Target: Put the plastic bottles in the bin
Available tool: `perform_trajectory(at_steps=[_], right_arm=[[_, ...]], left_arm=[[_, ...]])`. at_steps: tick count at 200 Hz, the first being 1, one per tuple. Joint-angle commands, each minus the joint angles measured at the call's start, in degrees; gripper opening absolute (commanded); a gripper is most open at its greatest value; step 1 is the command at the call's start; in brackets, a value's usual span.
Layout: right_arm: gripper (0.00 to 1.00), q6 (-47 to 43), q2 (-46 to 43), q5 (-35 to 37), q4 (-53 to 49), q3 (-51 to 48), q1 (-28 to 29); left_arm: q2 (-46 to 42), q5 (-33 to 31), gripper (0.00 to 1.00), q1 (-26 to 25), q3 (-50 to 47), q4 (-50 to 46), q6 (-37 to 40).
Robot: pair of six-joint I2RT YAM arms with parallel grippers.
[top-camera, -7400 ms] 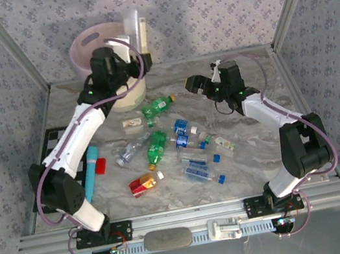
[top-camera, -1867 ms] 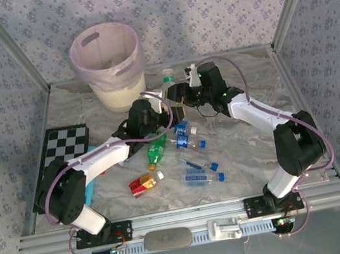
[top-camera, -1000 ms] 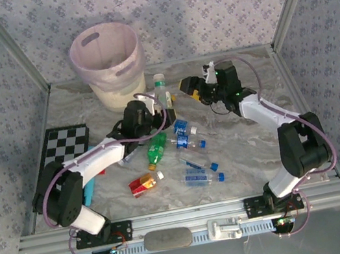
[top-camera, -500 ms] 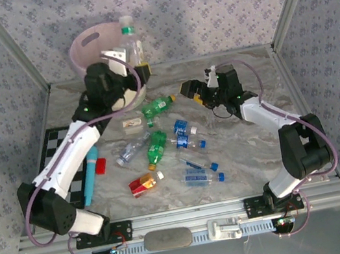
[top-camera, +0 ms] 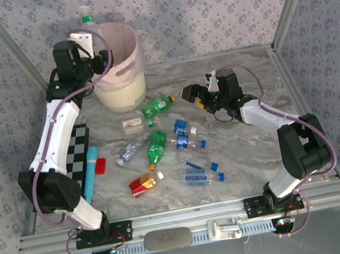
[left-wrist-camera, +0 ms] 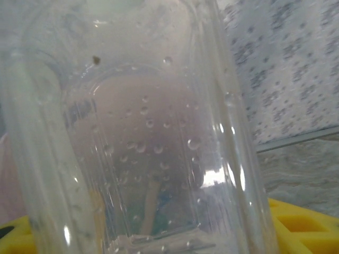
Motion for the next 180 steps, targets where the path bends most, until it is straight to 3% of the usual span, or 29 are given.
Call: perform_trajectory(at_steps=[1,77,132,180], right_arm=[[1.00,-0.37,-0.88,-0.08,-0.30,-0.17,0.32],[1.00,-0.72,-2.20,1.22,-1.42,-0.13,0.50],[1.00,-0.83,-2.46,1.60,-1.44,-0.13,0.51],[1.00,-0.81,-2.09,1.69,-0.93,-0.24,0.62]], left_arm=[[2.55,1.50,0.56,0.75,4.66,-6.24,0.31],[12.77,1.07,0.60,1.57,14.45,-13.55,0.26],[13.59,1.22,0.89,1.57,17.54,-15.08,-1.20],[5.95,4.31,1.00,0.51,12.96,-11.08,-2.70]])
